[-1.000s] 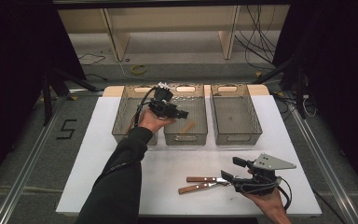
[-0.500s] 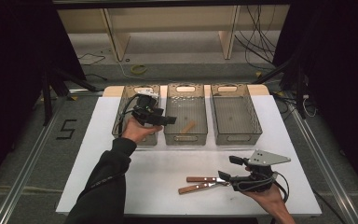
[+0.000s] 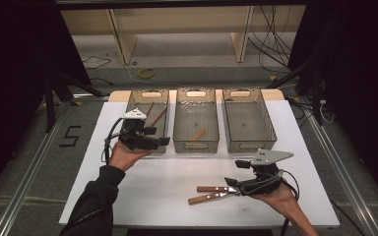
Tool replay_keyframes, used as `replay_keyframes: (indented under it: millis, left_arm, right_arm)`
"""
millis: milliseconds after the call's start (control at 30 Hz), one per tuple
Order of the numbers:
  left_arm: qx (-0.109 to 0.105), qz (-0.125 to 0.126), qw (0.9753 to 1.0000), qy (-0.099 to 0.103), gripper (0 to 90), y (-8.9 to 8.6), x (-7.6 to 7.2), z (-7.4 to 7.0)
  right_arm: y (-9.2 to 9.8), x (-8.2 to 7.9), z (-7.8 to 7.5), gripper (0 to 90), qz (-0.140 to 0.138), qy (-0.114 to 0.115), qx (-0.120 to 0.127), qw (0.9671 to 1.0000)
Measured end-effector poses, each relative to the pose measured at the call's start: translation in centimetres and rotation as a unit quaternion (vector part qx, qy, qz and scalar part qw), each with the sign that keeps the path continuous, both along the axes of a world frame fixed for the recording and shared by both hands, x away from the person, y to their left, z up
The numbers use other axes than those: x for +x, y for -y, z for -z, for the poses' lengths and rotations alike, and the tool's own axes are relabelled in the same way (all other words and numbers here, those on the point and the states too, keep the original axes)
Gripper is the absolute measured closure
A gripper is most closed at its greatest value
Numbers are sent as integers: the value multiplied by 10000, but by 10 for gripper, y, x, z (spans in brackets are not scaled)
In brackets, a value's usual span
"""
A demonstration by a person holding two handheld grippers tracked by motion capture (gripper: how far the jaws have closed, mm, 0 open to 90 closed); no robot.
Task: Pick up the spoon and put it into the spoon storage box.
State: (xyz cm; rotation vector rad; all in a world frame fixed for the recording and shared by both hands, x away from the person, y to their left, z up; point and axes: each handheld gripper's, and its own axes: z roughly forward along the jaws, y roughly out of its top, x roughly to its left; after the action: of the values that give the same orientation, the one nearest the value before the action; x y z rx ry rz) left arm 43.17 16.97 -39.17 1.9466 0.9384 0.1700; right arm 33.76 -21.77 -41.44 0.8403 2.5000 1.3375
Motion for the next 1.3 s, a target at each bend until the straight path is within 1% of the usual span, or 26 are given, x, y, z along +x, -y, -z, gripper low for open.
replay_keyframes:
  millis: [100, 200, 267, 367, 467, 533, 633, 700, 733, 767, 800, 867, 900, 933, 967, 1033, 1133, 1167, 1200, 1300]
  left_arm:
    - [26, 4, 10000, 28, 217, -5, -8, 4]
    - [-30, -10, 10000, 61, 214, -9, -15, 9]
    - [-105, -12, 9999, 81, 212, -11, -19, 12]
    - [-112, -32, 9999, 109, 210, -15, -25, 15]
    - [-176, -53, 9997, 141, 209, -19, -30, 18]
    - [-186, -65, 9997, 169, 206, -21, -33, 20]
    - [-229, -82, 9995, 203, 201, -23, -40, 23]
    - [-216, -73, 9994, 249, 199, -24, -45, 26]
    - [-217, -72, 9993, 281, 198, -25, -48, 27]
    - [-224, -80, 9993, 292, 198, -25, -49, 28]
    - [-207, -89, 9993, 296, 197, -26, -51, 30]
    - [-208, -121, 9992, 307, 197, -28, -55, 34]
    - [-197, -128, 9992, 310, 197, -29, -57, 35]
    - [-188, -148, 9992, 316, 196, -29, -58, 37]
    - [-170, -155, 9992, 330, 196, -30, -59, 38]
    - [-209, -192, 9991, 318, 196, -32, -61, 40]
    - [-212, -207, 9991, 311, 194, -34, -63, 43]
    - [-203, -210, 9991, 315, 194, -34, -63, 43]
    - [-182, -208, 9991, 312, 194, -34, -64, 44]
    - [-189, -204, 9991, 336, 192, -35, -66, 45]
  right_arm:
    - [-5, 4, -1, 291, -87, -35, -187, 9998]
    - [-9, 7, -1, 291, -167, -85, -336, 9993]
    - [-13, 9, 0, 290, -220, -144, -471, 9985]
    - [-16, 11, 1, 290, -331, -208, -646, 9971]
    - [-20, 14, 2, 290, -427, -272, -783, 9956]
    - [-23, 16, 3, 290, -476, -335, -879, 9944]
    - [-27, 20, 5, 290, -576, -370, -1044, 9922]
    - [-30, 21, 7, 290, -605, -408, -1091, 9913]
    - [-31, 23, 8, 290, -654, -386, -1145, 9905]
    - [-32, 24, 8, 290, -719, -390, -1205, 9893]
    - [-34, 25, 9, 291, -725, -397, -1219, 9891]
    - [-37, 26, 9, 290, -754, -422, -1328, 9874]
    - [-39, 26, 10, 290, -759, -475, -1355, 9867]
    - [-41, 27, 10, 290, -794, -439, -1393, 9861]
    - [-42, 28, 10, 290, -810, -443, -1418, 9856]
    - [-45, 28, 11, 291, -820, -480, -1452, 9848]
    - [-49, 30, 12, 292, -856, -476, -1550, 9831]
    - [-51, 31, 13, 293, -871, -473, -1551, 9829]
    - [-52, 31, 13, 293, -860, -525, -1584, 9822]
    - [-55, 31, 13, 293, -880, -528, -1659, 9808]
